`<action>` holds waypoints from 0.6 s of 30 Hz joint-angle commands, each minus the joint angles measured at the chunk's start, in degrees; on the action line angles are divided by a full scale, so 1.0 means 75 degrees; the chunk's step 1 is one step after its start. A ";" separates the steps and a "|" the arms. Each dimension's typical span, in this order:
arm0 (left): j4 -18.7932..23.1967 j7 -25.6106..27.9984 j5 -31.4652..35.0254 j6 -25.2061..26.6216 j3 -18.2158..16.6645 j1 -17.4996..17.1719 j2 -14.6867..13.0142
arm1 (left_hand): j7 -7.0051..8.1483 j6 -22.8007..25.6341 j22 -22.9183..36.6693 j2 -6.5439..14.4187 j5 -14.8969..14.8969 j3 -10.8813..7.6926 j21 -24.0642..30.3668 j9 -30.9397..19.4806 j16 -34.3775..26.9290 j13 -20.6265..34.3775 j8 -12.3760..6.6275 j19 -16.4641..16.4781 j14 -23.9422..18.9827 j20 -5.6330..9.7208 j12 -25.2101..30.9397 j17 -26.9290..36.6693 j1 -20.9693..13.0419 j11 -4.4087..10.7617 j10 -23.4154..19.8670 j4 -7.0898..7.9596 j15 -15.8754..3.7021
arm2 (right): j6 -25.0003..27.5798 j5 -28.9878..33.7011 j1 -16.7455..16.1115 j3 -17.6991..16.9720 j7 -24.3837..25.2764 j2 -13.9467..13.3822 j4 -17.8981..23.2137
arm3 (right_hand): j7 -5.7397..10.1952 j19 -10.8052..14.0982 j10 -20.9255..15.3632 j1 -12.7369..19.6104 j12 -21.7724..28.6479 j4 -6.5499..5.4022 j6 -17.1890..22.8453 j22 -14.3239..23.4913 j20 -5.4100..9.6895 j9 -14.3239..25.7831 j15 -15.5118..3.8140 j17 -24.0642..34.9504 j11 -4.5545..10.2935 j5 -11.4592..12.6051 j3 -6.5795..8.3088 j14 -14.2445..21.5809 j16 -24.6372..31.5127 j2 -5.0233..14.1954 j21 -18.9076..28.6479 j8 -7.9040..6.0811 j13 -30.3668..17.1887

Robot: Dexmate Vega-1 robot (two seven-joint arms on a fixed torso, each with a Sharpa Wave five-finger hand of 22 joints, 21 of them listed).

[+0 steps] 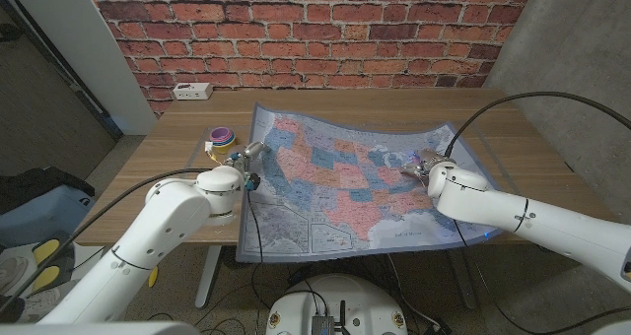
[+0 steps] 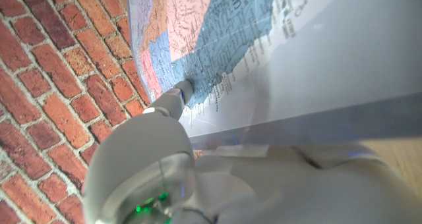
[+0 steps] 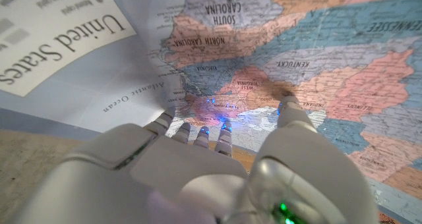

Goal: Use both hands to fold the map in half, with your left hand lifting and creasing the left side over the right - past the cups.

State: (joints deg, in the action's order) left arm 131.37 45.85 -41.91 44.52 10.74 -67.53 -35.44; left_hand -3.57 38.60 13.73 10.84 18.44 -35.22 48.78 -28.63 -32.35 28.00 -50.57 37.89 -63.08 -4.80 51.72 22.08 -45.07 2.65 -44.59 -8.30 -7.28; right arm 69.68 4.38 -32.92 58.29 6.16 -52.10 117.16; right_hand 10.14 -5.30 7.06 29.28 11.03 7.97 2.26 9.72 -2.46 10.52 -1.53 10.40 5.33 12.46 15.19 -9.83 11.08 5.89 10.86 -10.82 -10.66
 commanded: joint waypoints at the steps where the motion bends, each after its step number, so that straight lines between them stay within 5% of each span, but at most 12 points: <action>1: -0.0060 0.0186 0.0535 -0.1903 -0.0257 -0.0652 0.0178 | -0.0100 0.0030 0.0047 0.0029 0.0061 -0.0082 0.0128 -0.0612 -0.0082 0.0054 -0.0439 0.0093 -0.0170 0.0045 0.0067 0.0109 -0.0193 -0.0013 -0.0120 0.0003 0.0003 | 0.0269 -0.0007 0.0317 0.0239 -0.0302 0.0076 -0.0187 | 0.0011 0.0001 -0.0014 0.0079 0.0032 0.0044 0.0041 0.0024 -0.0042 0.0015 0.0005 0.0006 0.0010 0.0036 -0.0004 -0.0575 0.0033 -0.0013 0.0050 -0.0037 -0.0027; 12: -0.0717 -0.0910 -0.0514 -0.3167 -0.0654 -0.0700 0.0554 | -0.0096 -0.0078 0.0052 -0.0050 0.0073 -0.0086 0.0453 -0.0664 -0.0021 -0.0083 -0.0508 0.0275 -0.0378 0.0182 0.0109 0.0137 -0.0226 -0.0141 -0.0337 0.0064 0.0031 | 0.0301 -0.0112 0.0545 0.0401 -0.0435 0.0117 -0.0313 | 0.0016 0.0074 -0.0041 0.0110 0.0039 0.0049 0.0082 0.0023 -0.0212 0.0015 0.0008 0.0004 0.0011 0.0043 -0.0016 -0.0458 0.0069 -0.0024 0.0069 -0.0042 -0.0027; 14: -0.0910 -0.1108 -0.0811 -0.3227 -0.0648 -0.0580 0.0595 | -0.0086 -0.0119 0.0034 -0.0079 0.0068 -0.0094 0.0688 -0.0623 0.0049 -0.0313 -0.0530 0.0384 -0.0741 0.0259 0.0246 -0.0003 -0.0211 0.0055 -0.1048 0.0103 0.0013 | 0.0298 -0.0104 0.0597 0.0455 -0.0454 0.0135 -0.0340 | 0.0010 0.0137 -0.0055 0.0113 0.0043 0.0050 0.0103 0.0023 -0.0214 0.0015 0.0006 0.0004 0.0010 0.0043 -0.0024 -0.0415 0.0081 -0.0035 0.0090 -0.0046 -0.0026; 18: -0.1291 -0.1160 -0.1169 -0.3223 -0.0469 -0.0234 0.0678 | -0.0165 -0.0147 -0.0005 -0.0118 0.0065 -0.0114 0.0917 -0.0520 0.0152 -0.0555 -0.0501 0.0580 -0.0979 0.0404 0.0271 -0.0137 -0.0201 0.0208 -0.1477 0.0098 -0.0105 | 0.0256 -0.0048 0.0750 0.0631 -0.0539 0.0171 -0.0421 | 0.0014 0.0156 -0.0067 0.0107 0.0046 0.0050 0.0115 0.0023 -0.0210 0.0015 0.0007 0.0005 0.0001 0.0041 -0.0044 -0.0402 0.0080 -0.0067 0.0090 -0.0046 -0.0026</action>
State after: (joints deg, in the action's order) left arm 127.18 41.66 -43.61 25.06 7.09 -72.03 -32.20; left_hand -4.50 37.63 13.75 10.57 18.65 -35.79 54.69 -28.63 -31.51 24.54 -53.68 41.18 -69.29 -2.31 53.42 21.37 -46.50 1.84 -51.77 -7.72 -7.66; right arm 71.73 4.03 -29.48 60.84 3.49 -51.26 115.21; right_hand 10.14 -4.60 6.85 29.35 11.03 8.20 2.88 9.72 -4.00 10.51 -1.53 10.41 5.11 12.53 14.94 -9.83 11.52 5.50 11.31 -10.81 -10.66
